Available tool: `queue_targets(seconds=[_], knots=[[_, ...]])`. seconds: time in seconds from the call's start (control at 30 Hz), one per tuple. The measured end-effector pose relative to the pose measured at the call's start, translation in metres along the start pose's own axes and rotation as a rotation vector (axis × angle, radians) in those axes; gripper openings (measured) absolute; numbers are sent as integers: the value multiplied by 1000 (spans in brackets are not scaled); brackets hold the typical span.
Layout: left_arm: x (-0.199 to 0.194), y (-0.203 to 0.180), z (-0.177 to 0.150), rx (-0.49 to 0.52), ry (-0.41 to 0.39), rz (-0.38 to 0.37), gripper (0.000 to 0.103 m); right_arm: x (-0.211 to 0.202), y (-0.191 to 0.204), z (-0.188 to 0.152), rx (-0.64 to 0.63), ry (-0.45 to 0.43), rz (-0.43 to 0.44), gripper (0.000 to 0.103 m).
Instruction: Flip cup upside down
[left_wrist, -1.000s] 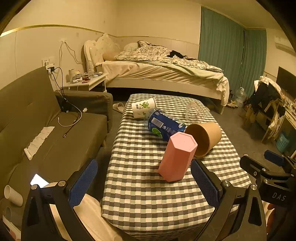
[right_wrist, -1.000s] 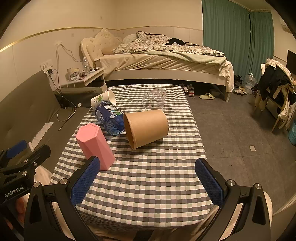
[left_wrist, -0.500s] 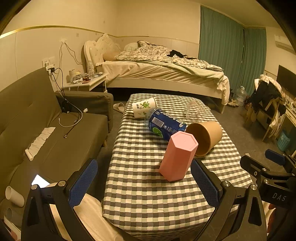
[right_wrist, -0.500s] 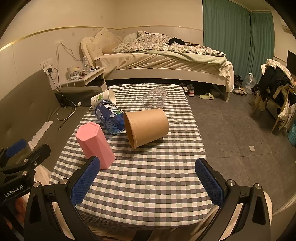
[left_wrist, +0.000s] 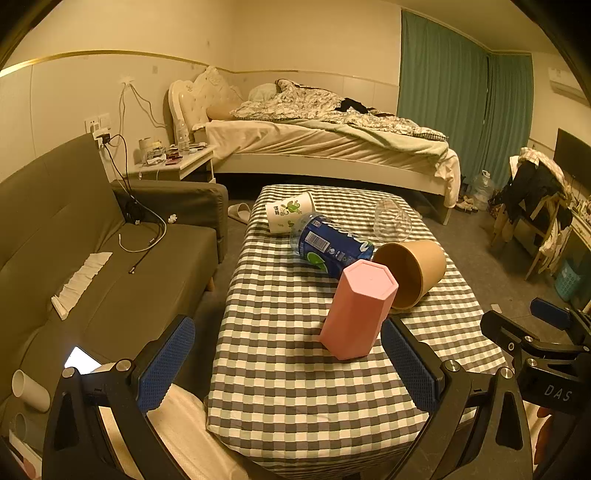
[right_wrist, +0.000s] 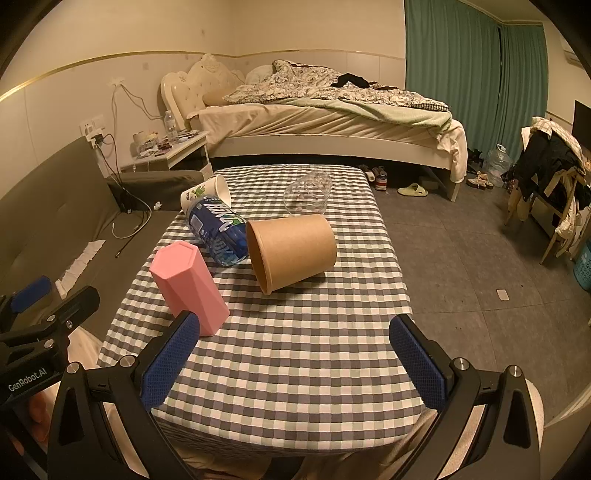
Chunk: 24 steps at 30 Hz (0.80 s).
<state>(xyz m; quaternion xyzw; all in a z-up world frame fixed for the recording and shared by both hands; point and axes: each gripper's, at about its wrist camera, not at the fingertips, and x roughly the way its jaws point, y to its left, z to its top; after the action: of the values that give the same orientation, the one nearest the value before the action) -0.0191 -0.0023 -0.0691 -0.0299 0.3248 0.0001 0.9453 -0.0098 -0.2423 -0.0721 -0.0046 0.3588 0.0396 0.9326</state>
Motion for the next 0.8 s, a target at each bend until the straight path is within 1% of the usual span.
queue_targets(seconds=[0.8], knots=[[0, 1, -1, 3, 2, 3, 103, 6, 3, 2, -12, 14, 0, 103]])
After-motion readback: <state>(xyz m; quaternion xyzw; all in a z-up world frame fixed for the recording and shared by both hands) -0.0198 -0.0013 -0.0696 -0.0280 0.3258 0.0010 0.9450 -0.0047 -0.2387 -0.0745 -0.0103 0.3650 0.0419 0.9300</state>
